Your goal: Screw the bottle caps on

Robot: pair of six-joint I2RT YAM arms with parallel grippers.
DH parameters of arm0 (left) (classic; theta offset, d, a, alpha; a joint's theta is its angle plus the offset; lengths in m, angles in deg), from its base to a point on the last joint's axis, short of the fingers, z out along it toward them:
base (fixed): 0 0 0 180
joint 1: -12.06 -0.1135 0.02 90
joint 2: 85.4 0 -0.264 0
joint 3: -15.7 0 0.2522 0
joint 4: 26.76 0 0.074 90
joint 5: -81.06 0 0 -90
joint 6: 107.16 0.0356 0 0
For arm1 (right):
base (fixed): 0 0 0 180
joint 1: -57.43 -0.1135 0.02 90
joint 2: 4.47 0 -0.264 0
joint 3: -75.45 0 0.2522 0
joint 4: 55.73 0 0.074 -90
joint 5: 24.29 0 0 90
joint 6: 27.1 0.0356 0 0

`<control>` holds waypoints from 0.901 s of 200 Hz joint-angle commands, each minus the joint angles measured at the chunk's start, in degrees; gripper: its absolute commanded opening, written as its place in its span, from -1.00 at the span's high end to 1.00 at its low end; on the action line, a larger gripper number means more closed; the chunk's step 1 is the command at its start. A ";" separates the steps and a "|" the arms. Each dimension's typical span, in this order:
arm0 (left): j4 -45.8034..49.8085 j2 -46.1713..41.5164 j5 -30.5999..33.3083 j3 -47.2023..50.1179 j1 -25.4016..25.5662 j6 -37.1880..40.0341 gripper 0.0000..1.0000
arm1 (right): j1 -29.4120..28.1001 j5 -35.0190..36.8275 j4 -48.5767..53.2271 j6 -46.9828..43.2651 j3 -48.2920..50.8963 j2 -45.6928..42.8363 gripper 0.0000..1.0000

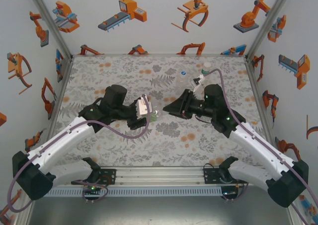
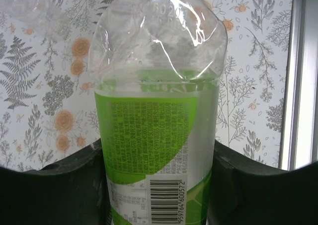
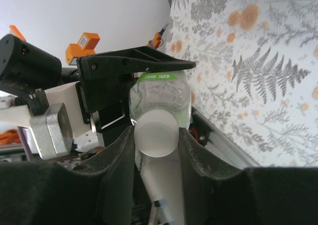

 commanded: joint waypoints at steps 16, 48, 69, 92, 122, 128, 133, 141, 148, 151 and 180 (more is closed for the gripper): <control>-6.19 -1.20 2.33 -0.24 0.19 -0.11 1.00 | -0.90 -10.92 0.99 9.80 -3.30 2.92 1.00; -6.29 -1.13 2.54 -0.25 0.17 -0.28 0.48 | -0.73 -10.30 1.96 8.05 -3.62 3.64 1.00; -6.35 -1.15 2.43 -0.34 0.18 -0.46 0.07 | -0.73 -8.76 4.74 5.69 -4.29 3.67 1.00; -6.56 -1.30 2.08 -0.35 0.08 -0.83 -0.23 | -0.73 -5.48 10.47 0.17 -6.34 3.83 1.00; -7.12 -1.98 0.97 -0.01 -0.09 -1.25 -0.48 | -0.73 -2.33 15.08 -5.45 -9.50 5.91 1.00; -7.14 -2.08 0.90 0.00 -0.05 -1.20 -0.49 | -0.73 -1.74 15.97 -6.75 -10.09 6.54 1.00; -7.19 -2.18 0.85 0.09 -0.09 -1.25 -0.50 | -0.73 -1.04 16.92 -7.93 -10.76 7.09 1.00; -7.16 -2.35 0.76 0.15 -0.09 -1.25 -0.51 | -0.71 0.70 19.34 -10.38 -12.11 8.06 1.00; -7.14 -2.53 0.81 0.14 -0.09 -1.25 -0.51 | -0.73 2.46 22.21 -13.11 -13.66 9.14 1.00; -7.12 -2.65 0.81 0.20 -0.09 -1.21 -0.51 | -0.73 3.32 23.47 -14.23 -14.43 9.61 1.00; -6.95 -3.27 1.13 0.31 -0.08 -1.04 -0.53 | -0.73 11.19 32.81 -24.53 -21.76 14.80 1.00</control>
